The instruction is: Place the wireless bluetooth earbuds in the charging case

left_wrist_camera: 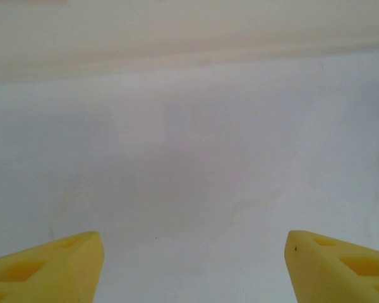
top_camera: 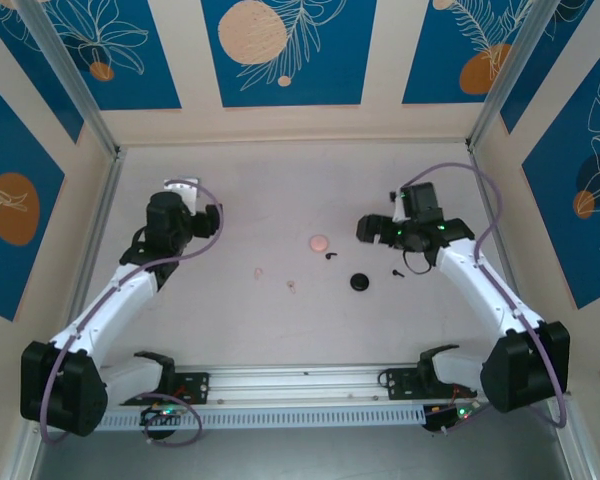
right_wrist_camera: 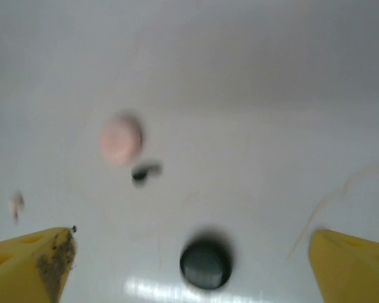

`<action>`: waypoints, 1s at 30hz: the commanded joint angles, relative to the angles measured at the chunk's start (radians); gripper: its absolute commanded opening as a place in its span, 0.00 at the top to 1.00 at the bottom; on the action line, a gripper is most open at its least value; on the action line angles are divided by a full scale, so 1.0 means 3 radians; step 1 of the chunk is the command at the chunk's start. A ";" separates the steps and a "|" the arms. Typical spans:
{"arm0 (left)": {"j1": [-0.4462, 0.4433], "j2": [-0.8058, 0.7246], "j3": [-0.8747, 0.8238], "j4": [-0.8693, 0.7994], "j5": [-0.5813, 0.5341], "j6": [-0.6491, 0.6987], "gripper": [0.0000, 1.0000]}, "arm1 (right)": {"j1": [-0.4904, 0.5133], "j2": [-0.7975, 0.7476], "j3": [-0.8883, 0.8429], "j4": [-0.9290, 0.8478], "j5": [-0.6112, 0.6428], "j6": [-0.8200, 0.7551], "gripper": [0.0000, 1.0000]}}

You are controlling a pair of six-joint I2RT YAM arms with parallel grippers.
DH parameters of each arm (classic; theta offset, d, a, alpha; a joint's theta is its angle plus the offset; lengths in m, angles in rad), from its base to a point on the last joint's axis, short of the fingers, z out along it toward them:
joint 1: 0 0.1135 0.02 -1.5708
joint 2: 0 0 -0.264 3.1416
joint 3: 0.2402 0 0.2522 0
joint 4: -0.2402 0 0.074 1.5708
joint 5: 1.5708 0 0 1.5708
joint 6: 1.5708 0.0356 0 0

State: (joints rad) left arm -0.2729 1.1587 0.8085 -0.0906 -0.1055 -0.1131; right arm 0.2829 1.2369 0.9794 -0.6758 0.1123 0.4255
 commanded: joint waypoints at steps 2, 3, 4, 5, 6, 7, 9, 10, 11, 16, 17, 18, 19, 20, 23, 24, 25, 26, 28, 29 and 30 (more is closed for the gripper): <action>-0.0106 0.0325 0.0268 -0.1010 0.0229 -0.0255 0.27 | 0.0243 0.0254 0.0101 -0.1030 -0.0245 0.0536 0.16; -0.0120 0.0396 0.0312 -0.1096 0.0261 -0.0278 0.27 | 0.0279 0.0320 0.0121 -0.1070 -0.0261 0.0586 0.17; -0.0133 0.0485 0.0353 -0.1188 0.0291 -0.0313 0.28 | 0.0311 0.0410 0.0156 -0.1103 -0.0262 0.0636 0.18; -0.0149 0.0555 0.0384 -0.1259 0.0318 -0.0357 0.29 | 0.0336 0.0509 0.0193 -0.1112 -0.0277 0.0656 0.18; -0.0156 0.0608 0.0393 -0.1295 0.0341 -0.0404 0.29 | 0.0352 0.0585 0.0229 -0.1102 -0.0287 0.0654 0.19; -0.0166 0.0658 0.0391 -0.1305 0.0380 -0.0433 0.30 | 0.0370 0.0719 0.0280 -0.1089 -0.0293 0.0643 0.20; -0.0189 0.0719 0.0372 -0.1277 0.0446 -0.0453 0.30 | 0.0399 0.0960 0.0415 -0.1113 -0.0303 0.0580 0.22; -0.0204 0.0747 0.0359 -0.1256 0.0468 -0.0455 0.30 | 0.0414 0.1089 0.0505 -0.1165 -0.0261 0.0543 0.23; -0.0209 0.0772 0.0353 -0.1254 0.0483 -0.0456 0.30 | 0.0434 0.1209 0.0589 -0.1222 -0.0190 0.0507 0.23; -0.0218 0.0822 0.0330 -0.1275 0.0502 -0.0408 0.33 | 0.0462 0.1668 0.0955 -0.1495 0.0116 0.0311 0.23; -0.0216 0.0821 0.0318 -0.1273 0.0495 -0.0392 0.33 | 0.0455 0.1743 0.1009 -0.1524 0.0140 0.0269 0.23; -0.0216 0.0821 0.0317 -0.1275 0.0490 -0.0375 0.34 | 0.0454 0.1803 0.1045 -0.1543 0.0156 0.0244 0.23; -0.0220 0.0825 0.0317 -0.1282 0.0473 -0.0360 0.34 | 0.0448 0.1872 0.1086 -0.1550 0.0160 0.0212 0.23; -0.0215 0.0826 0.0326 -0.1300 0.0459 -0.0347 0.33 | 0.0448 0.1936 0.1113 -0.1547 0.0153 0.0178 0.23; -0.0216 0.0839 0.0330 -0.1310 0.0424 -0.0327 0.33 | 0.0438 0.2093 0.1178 -0.1509 0.0095 0.0093 0.24; -0.0217 0.0837 0.0328 -0.1309 0.0423 -0.0320 0.33 | 0.0433 0.2133 0.1191 -0.1496 0.0074 0.0076 0.24; -0.0218 0.0844 0.0319 -0.1305 0.0431 -0.0318 0.33 | 0.0431 0.2171 0.1199 -0.1486 0.0045 0.0049 0.25; -0.0218 0.0849 0.0310 -0.1294 0.0438 -0.0313 0.33 | 0.0424 0.2207 0.1205 -0.1485 0.0016 0.0030 0.26; -0.0215 0.0866 0.0298 -0.1284 0.0451 -0.0318 0.33 | 0.0413 0.2266 0.1205 -0.1504 0.0004 0.0003 0.27; -0.0215 0.0872 0.0292 -0.1284 0.0463 -0.0318 0.33 | 0.0403 0.2288 0.1199 -0.1515 -0.0006 -0.0009 0.28; -0.0216 0.0882 0.0292 -0.1278 0.0464 -0.0323 0.33 | 0.0393 0.2303 0.1190 -0.1516 -0.0023 -0.0021 0.29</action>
State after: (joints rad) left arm -0.3298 1.4071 0.8932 -0.4580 0.0227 -0.2264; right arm 0.4088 1.9152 1.3220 -1.0901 0.1352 0.4477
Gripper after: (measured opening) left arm 0.668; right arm 0.718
